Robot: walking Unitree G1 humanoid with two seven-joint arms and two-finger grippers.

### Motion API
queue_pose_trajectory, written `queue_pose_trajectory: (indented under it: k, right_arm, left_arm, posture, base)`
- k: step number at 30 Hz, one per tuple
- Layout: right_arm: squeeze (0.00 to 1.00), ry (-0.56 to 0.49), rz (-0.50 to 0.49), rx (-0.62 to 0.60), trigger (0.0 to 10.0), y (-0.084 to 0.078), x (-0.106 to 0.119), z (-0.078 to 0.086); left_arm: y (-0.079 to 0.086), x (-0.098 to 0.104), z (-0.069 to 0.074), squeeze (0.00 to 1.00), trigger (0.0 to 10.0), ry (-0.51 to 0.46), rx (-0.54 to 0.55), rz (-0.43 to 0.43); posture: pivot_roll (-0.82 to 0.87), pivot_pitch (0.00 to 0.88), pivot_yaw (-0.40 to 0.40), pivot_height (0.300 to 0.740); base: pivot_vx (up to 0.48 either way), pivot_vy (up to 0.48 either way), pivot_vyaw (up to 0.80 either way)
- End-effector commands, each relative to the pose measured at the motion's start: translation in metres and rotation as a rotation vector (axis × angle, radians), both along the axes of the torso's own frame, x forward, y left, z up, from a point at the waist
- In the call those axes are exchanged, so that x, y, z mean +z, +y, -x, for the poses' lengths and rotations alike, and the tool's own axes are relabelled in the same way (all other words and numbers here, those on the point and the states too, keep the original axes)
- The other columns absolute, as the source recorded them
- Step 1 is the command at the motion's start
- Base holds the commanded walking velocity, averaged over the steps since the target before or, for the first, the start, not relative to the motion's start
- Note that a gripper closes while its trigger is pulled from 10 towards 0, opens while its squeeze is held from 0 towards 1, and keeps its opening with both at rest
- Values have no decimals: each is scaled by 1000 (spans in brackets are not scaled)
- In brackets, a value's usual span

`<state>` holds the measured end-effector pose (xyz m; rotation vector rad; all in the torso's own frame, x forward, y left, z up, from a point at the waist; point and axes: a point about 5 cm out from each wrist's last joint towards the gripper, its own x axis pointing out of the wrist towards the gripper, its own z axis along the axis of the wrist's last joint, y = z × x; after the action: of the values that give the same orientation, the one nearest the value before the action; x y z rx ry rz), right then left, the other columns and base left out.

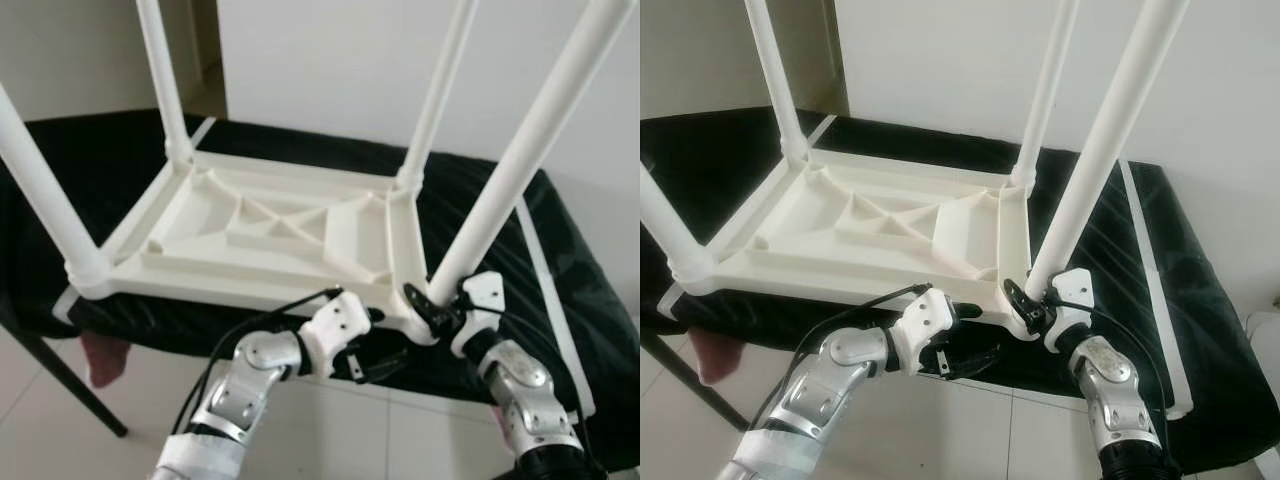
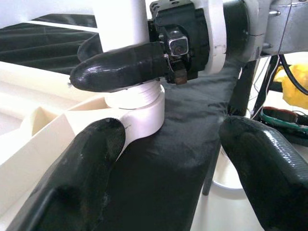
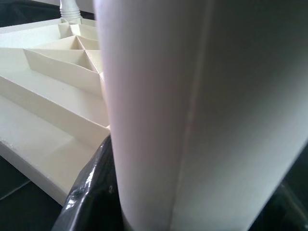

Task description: Building children table

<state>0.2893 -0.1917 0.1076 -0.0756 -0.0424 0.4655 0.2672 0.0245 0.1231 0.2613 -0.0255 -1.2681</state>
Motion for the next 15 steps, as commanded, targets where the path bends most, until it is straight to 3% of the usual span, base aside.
queue_pose_trajectory:
  k: [1, 2, 3, 10, 15]
  right_arm:
    - [0, 14, 21, 15, 824, -1, -2, 0]
    - [0, 14, 21, 15, 824, -1, -2, 0]
    - [0, 22, 9, 6, 10000, -2, -3, 0]
    - [0, 24, -17, -116, 10000, -1, -5, 1]
    - [0, 72, -54, -274, 10000, -2, -15, 3]
  left_arm:
    - [1, -2, -2, 0, 10000, -3, 58, -5]
    - [1, -2, -2, 0, 10000, -3, 58, -5]
    - [1, -2, -2, 0, 10000, -2, 59, -5]
    - [1, -2, -1, 0, 10000, -1, 57, -6]
    - [-1, -1, -1, 0, 10000, 11, 58, 15]
  posture:
    - [40, 0, -58, 740]
    - [40, 0, -58, 740]
    - [39, 0, -58, 740]
    - [33, 0, -59, 740]
    - [36, 0, -59, 740]
  base:
    - [0, 0, 0]
    - [0, 0, 0]
    - [0, 0, 0]
    - [0, 0, 0]
    - [0, 0, 0]
